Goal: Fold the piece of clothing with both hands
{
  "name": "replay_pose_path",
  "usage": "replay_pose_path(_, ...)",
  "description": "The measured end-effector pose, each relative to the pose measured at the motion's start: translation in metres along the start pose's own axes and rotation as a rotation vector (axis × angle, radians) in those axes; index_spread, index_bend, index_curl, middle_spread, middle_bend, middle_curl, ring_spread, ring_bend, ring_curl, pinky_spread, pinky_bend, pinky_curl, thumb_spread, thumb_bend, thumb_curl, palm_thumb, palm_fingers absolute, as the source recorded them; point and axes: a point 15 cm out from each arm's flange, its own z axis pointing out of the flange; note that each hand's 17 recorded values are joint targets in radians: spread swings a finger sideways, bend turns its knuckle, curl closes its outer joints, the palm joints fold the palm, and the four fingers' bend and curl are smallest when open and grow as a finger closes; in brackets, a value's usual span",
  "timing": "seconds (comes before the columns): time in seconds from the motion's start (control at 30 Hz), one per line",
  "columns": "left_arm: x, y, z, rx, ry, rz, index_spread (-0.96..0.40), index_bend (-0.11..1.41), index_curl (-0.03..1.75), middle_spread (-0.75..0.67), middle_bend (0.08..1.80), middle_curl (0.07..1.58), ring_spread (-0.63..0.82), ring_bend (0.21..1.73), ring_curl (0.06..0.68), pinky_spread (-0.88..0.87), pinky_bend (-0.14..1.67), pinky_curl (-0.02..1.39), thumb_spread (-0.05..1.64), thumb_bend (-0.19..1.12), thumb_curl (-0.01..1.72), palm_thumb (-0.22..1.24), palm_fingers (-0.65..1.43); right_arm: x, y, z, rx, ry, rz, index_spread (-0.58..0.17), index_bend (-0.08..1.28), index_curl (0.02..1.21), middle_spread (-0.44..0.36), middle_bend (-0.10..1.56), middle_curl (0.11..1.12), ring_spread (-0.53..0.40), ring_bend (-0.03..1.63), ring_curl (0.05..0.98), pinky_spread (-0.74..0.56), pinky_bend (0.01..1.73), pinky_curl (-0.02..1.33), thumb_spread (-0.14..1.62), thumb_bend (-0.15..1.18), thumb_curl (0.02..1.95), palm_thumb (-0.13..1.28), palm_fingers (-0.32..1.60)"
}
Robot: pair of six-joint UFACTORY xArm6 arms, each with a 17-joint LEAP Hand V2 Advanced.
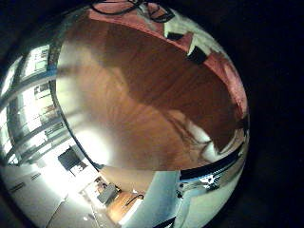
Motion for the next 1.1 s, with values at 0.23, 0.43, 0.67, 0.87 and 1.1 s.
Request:
replay_pose_path(0.23,-0.010,-0.006,-0.010,0.002,-0.001,-0.009,-0.42,0.52,0.60,-0.42,0.86,0.81,-0.44,1.27,0.455,-0.52,0.86,0.57,1.08,0.09,0.47,0.79,1.07,0.001,0.002,0.000,-0.006,0.004,0.000,-0.363,0.14,0.26,-0.004,0.22,0.35,0.108,0.63,0.253,0.33,0.66,0.24,1.13,-0.02,0.25,0.20,0.13)
replay_pose_path(0.43,-0.008,-0.015,-0.037,0.063,0.056,-0.011,-0.54,0.61,0.75,-0.50,0.91,0.92,-0.45,1.36,0.509,-0.60,1.03,0.67,1.09,0.06,0.54,0.81,1.05,0.005,0.006,0.012,-0.031,-0.011,0.018,-0.364,0.14,0.25,-0.043,0.28,0.37,0.001,0.71,0.269,0.27,0.65,0.23,1.16,-0.01,0.25,0.24,0.24)
replay_pose_path(0.67,-0.007,-0.014,-0.067,0.028,0.058,0.014,-0.62,0.63,0.92,-0.55,0.95,1.00,-0.45,1.41,0.539,-0.61,1.09,0.73,1.10,0.03,0.60,0.83,0.98,0.008,0.015,0.063,-0.124,-0.061,0.039,-0.363,0.16,0.25,-0.078,0.30,0.38,-0.113,0.79,0.295,0.08,0.69,0.23,1.17,-0.01,0.26,0.29,0.28)
replay_pose_path(0.87,-0.009,-0.017,-0.094,0.046,0.067,0.012,-0.66,0.63,1.04,-0.57,0.97,1.05,-0.44,1.45,0.552,-0.63,1.11,0.75,1.10,0.01,0.64,0.84,0.93,0.018,0.001,0.103,-0.116,-0.046,0.048,-0.365,0.20,0.29,-0.090,0.32,0.39,-0.110,0.71,0.278,0.08,0.65,0.21,1.13,-0.03,0.26,0.30,0.21)
replay_pose_path(1.1,-0.012,-0.011,-0.103,0.028,0.068,0.017,-0.69,0.60,1.15,-0.59,0.98,1.09,-0.43,1.47,0.557,-0.63,1.12,0.78,1.11,-0.01,0.67,0.84,0.91,0.018,-0.023,0.151,-0.071,-0.017,0.022,-0.368,0.18,0.31,-0.085,0.29,0.38,-0.065,0.63,0.249,0.14,0.60,0.19,1.07,-0.03,0.26,0.27,0.21)
